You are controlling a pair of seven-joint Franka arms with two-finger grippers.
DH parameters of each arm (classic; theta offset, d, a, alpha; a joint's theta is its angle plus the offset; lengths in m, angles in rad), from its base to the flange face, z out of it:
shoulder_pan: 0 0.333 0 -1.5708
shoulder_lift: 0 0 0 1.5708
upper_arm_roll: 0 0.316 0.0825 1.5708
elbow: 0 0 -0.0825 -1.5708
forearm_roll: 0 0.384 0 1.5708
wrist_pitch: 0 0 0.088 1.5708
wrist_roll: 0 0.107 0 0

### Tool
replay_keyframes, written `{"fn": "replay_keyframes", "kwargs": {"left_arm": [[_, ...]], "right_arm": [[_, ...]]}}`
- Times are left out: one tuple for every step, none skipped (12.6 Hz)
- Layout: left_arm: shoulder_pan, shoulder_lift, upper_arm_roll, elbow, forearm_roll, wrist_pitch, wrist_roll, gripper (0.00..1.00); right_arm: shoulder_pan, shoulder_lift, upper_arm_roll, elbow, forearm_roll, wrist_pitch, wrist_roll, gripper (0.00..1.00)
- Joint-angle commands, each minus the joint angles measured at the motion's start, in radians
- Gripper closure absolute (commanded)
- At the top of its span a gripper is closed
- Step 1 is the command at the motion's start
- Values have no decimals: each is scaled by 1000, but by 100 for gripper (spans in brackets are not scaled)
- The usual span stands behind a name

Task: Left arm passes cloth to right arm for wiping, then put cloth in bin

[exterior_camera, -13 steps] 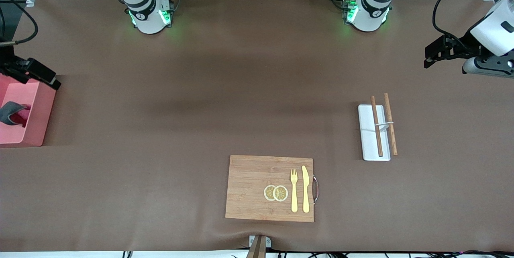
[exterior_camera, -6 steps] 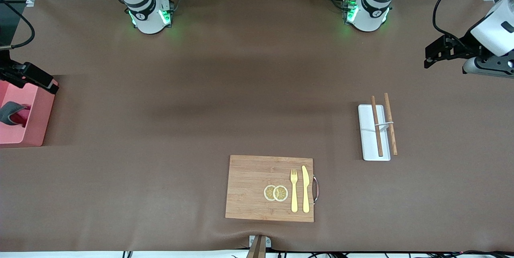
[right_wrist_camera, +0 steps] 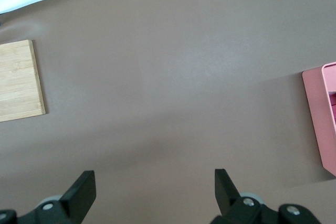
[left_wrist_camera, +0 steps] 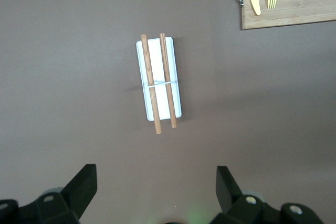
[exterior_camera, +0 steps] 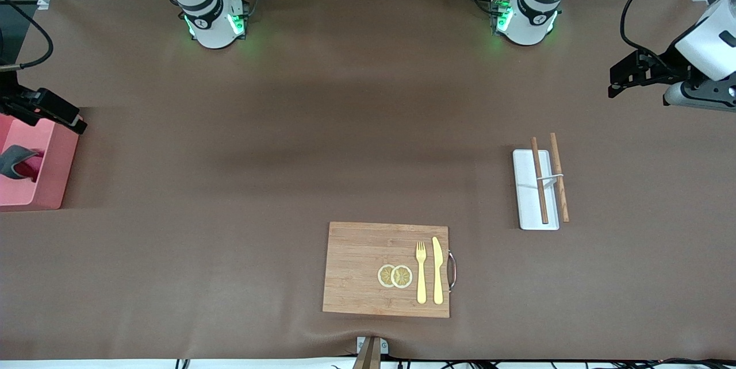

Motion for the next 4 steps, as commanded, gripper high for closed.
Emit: {"fn": "replay_keyframes", "kwargs": {"left_arm": [[2,-8,-3,-5,30,-3,-4,0],[2,-8,-1,-4,30,-1,-4,0],[0,-8,-1,-2,30,-1,-4,0],[0,-8,-3,-4,30,-1,-4,0]], "right_arm": [[49,4,-4,21,-88,-20,17,0],[54,4,-2,21,-101,-20,17,0],[54,4,-4,19,-101,-21,17,0],[51,4,-6,19,-101,-21,20,0]]}}
